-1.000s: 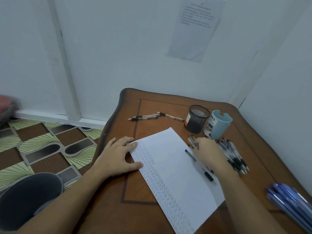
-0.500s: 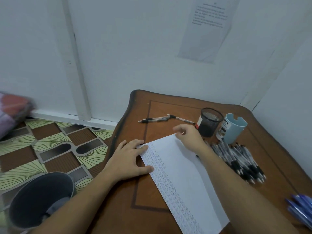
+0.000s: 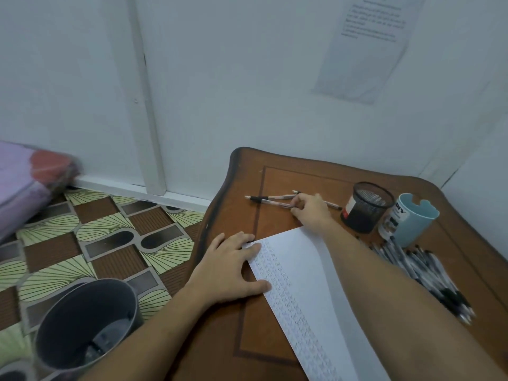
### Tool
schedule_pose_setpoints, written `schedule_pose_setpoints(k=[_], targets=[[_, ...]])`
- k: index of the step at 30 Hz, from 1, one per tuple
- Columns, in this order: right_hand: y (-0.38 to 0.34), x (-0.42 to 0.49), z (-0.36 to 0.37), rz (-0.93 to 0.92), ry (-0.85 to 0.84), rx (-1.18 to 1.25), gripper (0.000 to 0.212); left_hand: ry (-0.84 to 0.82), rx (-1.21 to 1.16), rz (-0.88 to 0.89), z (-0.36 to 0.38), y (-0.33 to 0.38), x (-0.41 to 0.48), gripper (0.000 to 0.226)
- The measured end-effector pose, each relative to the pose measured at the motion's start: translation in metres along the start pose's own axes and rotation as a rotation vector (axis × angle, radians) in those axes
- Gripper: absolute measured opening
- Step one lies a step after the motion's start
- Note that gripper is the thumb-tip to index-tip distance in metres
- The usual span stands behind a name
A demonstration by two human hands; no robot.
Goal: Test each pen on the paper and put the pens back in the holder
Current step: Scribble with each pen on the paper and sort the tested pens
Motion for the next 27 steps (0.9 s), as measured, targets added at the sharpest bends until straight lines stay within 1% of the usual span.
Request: schedule_pose_setpoints(k=[2,4,6,8,10,11,13,14,16,17,19,21,22,24,25,27], targets=[[0.001,-0.002,-0.004,-0.032,-0.05,0.035,0.006,0.006,-0.002,0.004,0.0,0.0,0.0,0.095],[0.002,-0.007,-0.014,-0.075,-0.045,0.156,0.006,0.007,-0.001,0.008,0.001,-0.001,0.0,0.095],[0.001,-0.018,-0.03,-0.071,0.018,0.425,0.011,0.006,0.003,0.007,0.001,-0.001,0.0,0.096],[0.004,-0.033,-0.045,0.002,0.085,0.77,0.016,0.0,0.009,0.005,0.001,0.0,-0.001,0.099],[0.004,-0.049,-0.05,0.062,0.082,1.145,0.015,0.006,0.008,0.005,0.0,0.0,-0.001,0.101],[0.004,-0.056,-0.051,0.067,0.065,1.285,0.013,0.011,0.005,0.006,-0.001,0.001,-0.001,0.101],[0.001,-0.071,-0.049,0.042,0.024,1.44,0.007,0.016,-0.001,0.007,-0.001,0.002,-0.001,0.101],[0.0,-0.078,-0.047,0.031,0.006,1.468,0.01,0.014,0.001,0.006,-0.001,0.002,-0.001,0.102],[-0.002,-0.09,-0.04,0.029,-0.026,1.44,0.017,0.012,0.004,0.003,-0.001,0.003,-0.001,0.103],[-0.003,-0.096,-0.038,0.025,-0.045,1.41,0.015,0.014,0.006,0.003,-0.001,0.003,-0.001,0.104],[-0.005,-0.105,-0.034,0.008,-0.064,1.374,0.005,0.018,0.01,0.004,-0.002,0.004,-0.002,0.105],[-0.002,-0.112,-0.033,-0.006,-0.037,1.378,0.014,0.018,0.008,0.004,-0.002,0.004,-0.002,0.105],[0.001,-0.114,-0.034,-0.01,-0.017,1.392,0.016,0.017,0.004,0.005,-0.002,0.004,-0.001,0.105],[0.004,-0.119,-0.035,-0.007,-0.006,1.414,0.008,0.015,-0.002,0.006,-0.002,0.005,-0.002,0.105],[0.005,-0.121,-0.033,0.006,-0.026,1.433,0.014,0.016,-0.002,0.006,-0.002,0.005,-0.002,0.105],[0.012,-0.121,-0.026,0.053,-0.07,1.476,0.042,0.012,0.004,0.001,-0.002,0.004,-0.002,0.105]])
Point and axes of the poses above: each hand's wrist, its own x-axis towards the middle knuckle, its own z-axis out of the palm, y = z × x, the point moved 7 cm from there along x, towards the middle knuckle, and after that the axes turned 1 degree about -x, right-handed, at the moved point
